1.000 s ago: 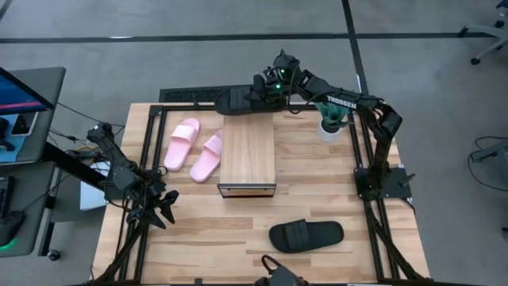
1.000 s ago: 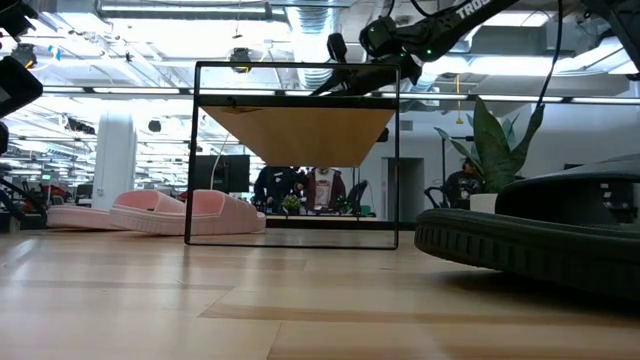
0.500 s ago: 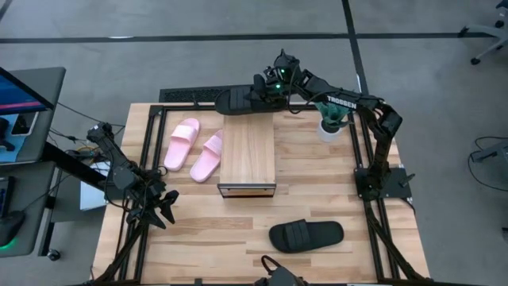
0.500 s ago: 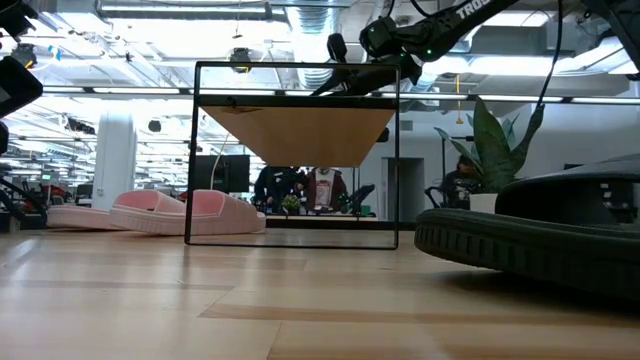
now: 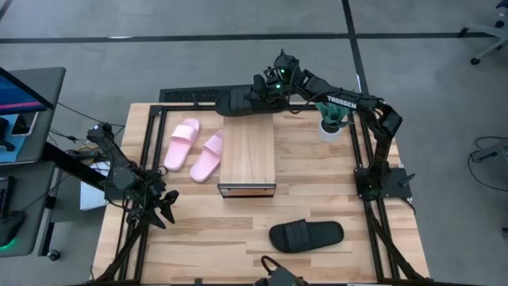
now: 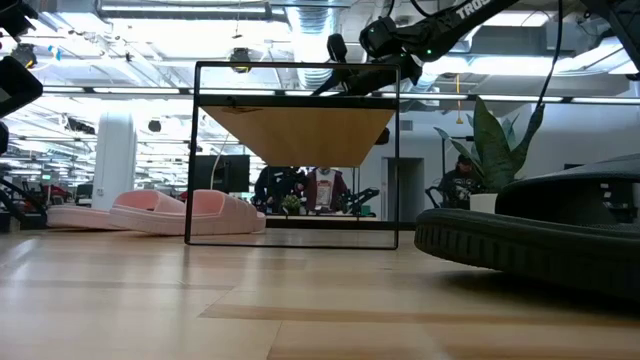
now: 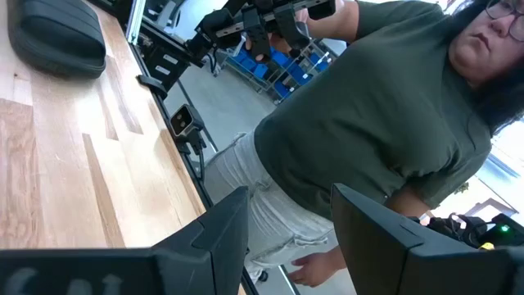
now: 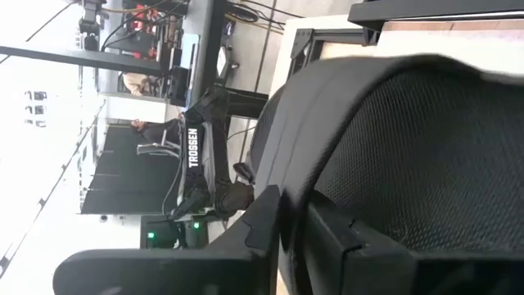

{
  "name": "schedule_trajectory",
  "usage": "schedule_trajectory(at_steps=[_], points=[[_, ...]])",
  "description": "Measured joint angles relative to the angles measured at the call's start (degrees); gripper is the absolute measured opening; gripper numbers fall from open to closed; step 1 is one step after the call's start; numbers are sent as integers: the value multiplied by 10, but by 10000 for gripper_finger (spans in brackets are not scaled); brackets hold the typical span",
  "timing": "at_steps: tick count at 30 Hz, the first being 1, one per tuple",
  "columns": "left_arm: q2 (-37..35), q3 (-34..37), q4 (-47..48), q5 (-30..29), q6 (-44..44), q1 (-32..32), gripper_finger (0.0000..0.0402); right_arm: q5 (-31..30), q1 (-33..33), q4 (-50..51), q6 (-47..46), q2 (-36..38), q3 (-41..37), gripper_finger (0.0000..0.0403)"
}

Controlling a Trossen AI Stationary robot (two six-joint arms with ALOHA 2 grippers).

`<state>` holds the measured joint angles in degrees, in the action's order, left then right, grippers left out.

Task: Pick and place slides into the shelf
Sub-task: Put the top black slide on the shelf

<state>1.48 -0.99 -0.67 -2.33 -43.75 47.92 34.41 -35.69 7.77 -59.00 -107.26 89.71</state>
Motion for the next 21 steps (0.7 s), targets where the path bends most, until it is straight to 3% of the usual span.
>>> schedule_trajectory(at_steps=[21], points=[[0, 0, 0, 0, 0, 0, 162, -13, 11, -1, -13, -29, 0, 52]])
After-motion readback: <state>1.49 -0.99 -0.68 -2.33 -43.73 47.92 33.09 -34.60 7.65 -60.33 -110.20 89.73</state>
